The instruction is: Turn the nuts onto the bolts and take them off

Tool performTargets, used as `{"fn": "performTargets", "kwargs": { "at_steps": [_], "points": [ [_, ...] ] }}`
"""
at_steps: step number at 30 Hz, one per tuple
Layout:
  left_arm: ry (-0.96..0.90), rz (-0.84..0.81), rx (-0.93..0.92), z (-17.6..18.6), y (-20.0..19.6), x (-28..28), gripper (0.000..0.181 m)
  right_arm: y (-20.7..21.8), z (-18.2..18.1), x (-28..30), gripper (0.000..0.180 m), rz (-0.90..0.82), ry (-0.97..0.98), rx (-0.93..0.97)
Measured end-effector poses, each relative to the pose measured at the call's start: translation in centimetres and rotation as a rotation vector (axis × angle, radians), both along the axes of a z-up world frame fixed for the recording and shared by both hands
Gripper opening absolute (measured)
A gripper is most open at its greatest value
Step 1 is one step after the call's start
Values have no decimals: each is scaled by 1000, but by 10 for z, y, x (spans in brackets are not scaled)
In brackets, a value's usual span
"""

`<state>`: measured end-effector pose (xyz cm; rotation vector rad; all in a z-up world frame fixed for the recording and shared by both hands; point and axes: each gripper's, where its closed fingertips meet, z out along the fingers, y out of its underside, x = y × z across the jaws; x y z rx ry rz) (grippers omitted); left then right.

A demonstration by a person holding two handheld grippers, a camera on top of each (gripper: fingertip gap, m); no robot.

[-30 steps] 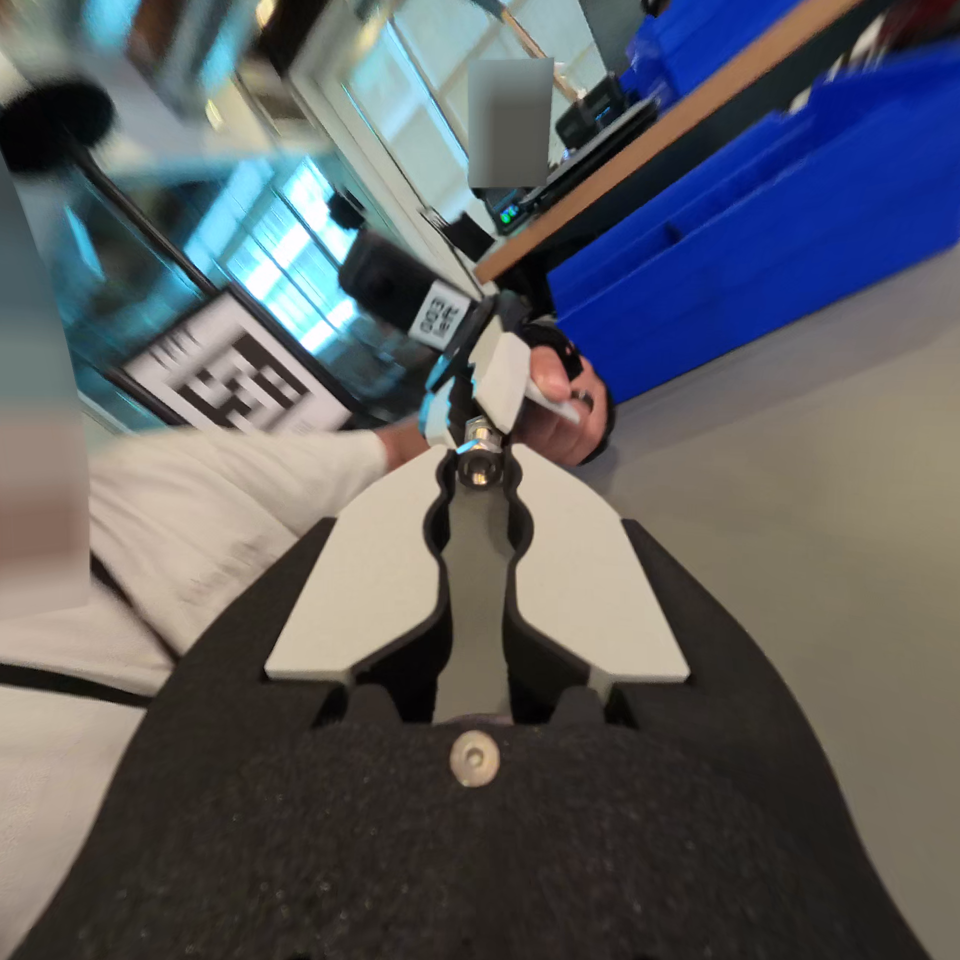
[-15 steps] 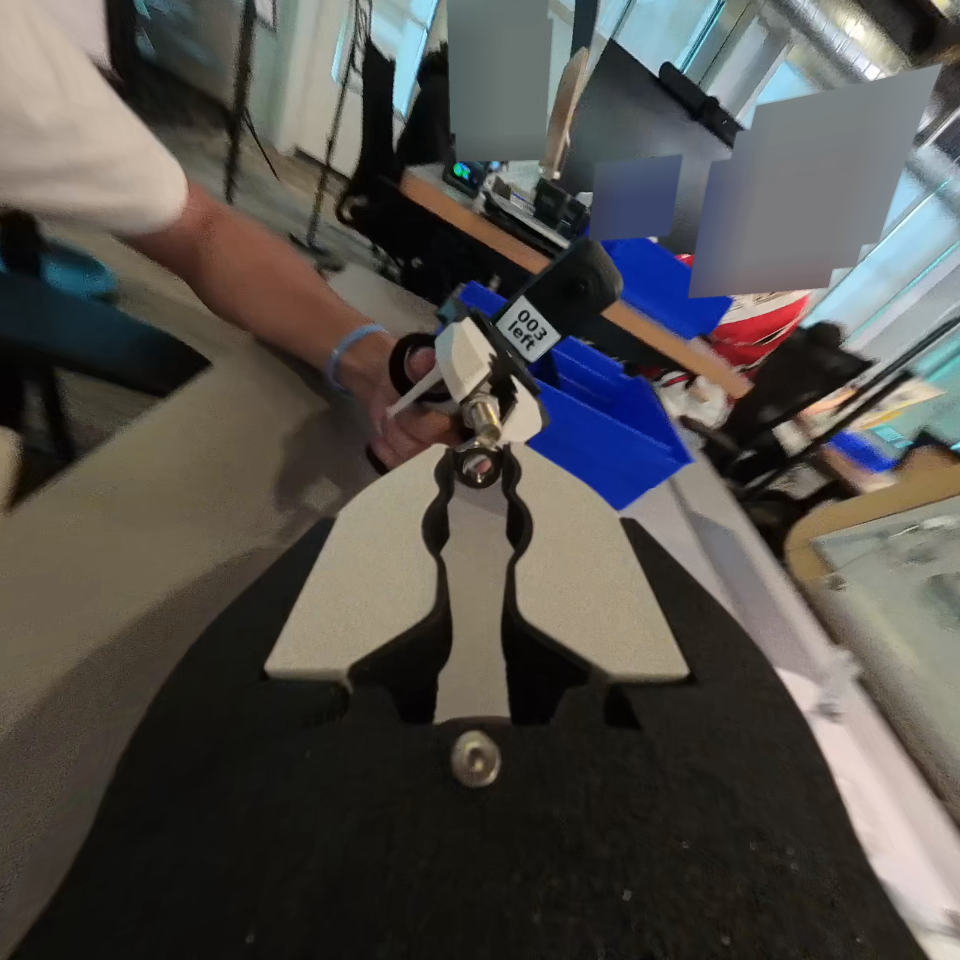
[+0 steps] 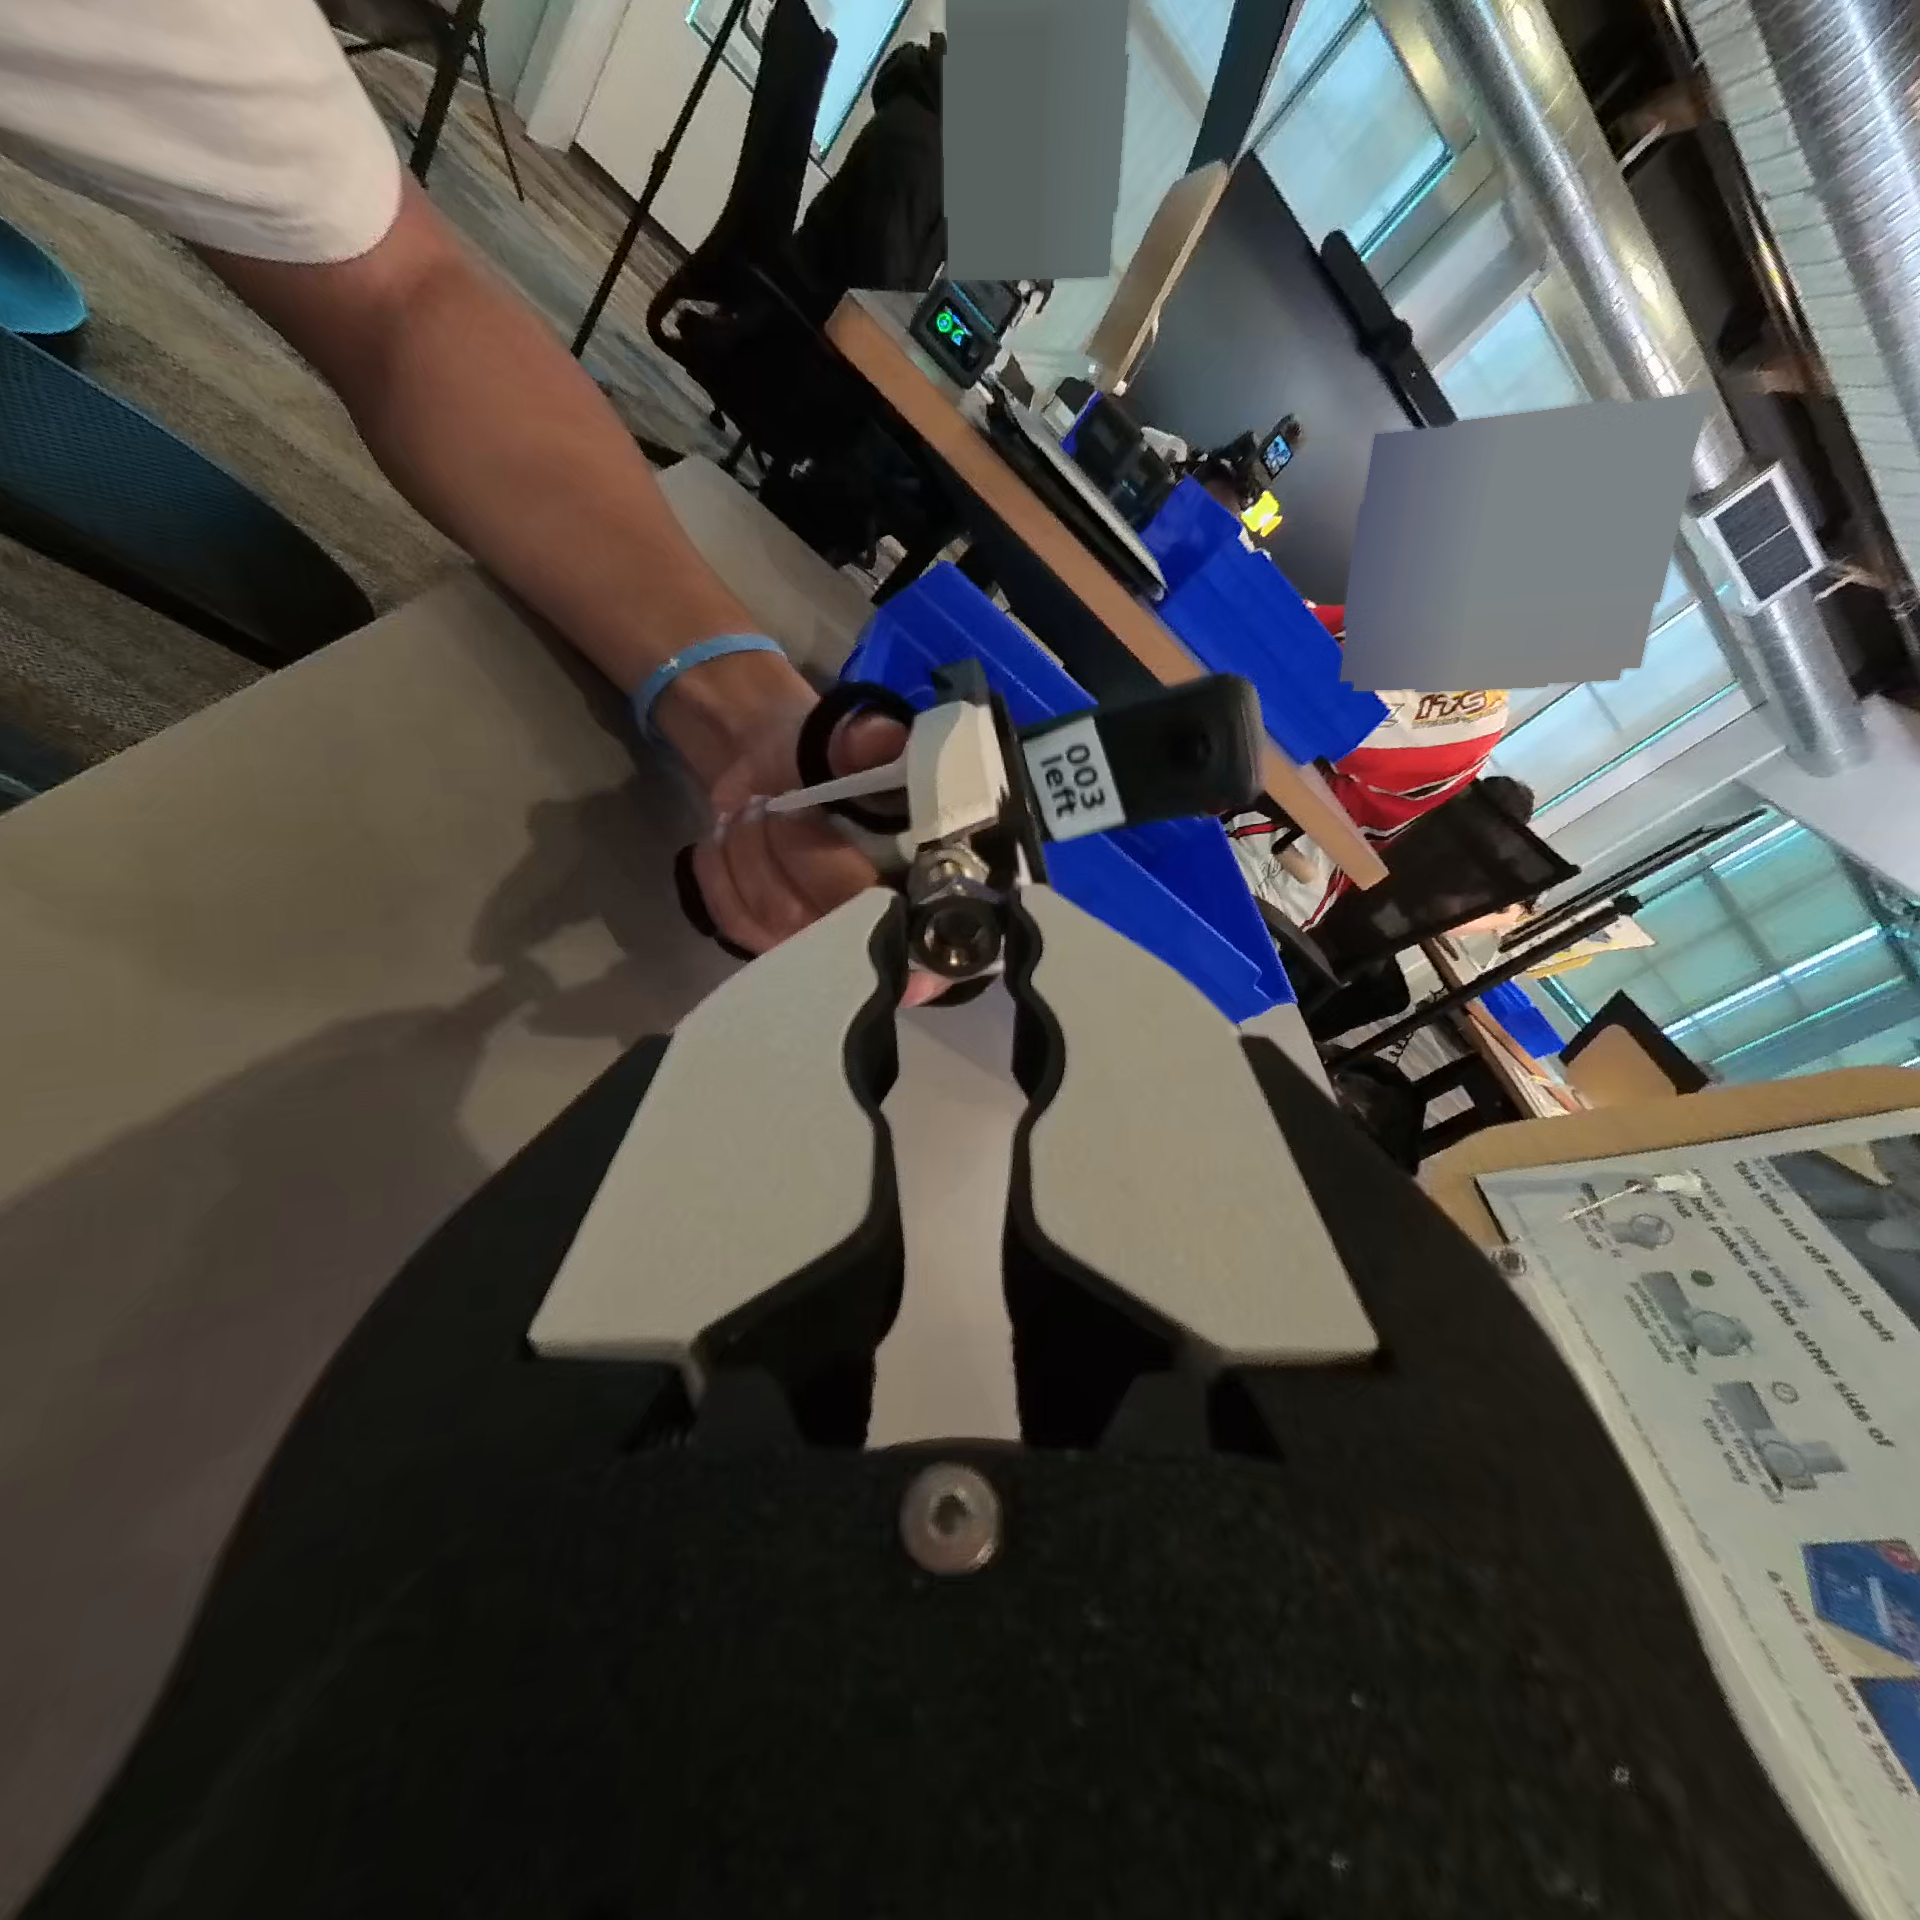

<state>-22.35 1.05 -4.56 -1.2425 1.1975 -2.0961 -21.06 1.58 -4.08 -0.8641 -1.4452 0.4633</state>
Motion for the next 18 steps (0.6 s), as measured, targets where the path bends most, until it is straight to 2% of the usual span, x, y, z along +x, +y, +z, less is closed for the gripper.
{"fn": "performTargets", "kwargs": {
  "at_steps": [4,7,11,18],
  "points": [
    [-28,-16,-50,4,1,-1,16,-4,4,-4,18,16,45,-40],
    [-32,85,39,3,7,1,16,4,5,-1,17,16,125,-238],
    [-23,238,269,3,12,1,16,9,6,-2,17,85,215,-572],
    [47,557,881,-5,28,2,16,26,-4,-2,17,167,320,-1189]
  ]
}}
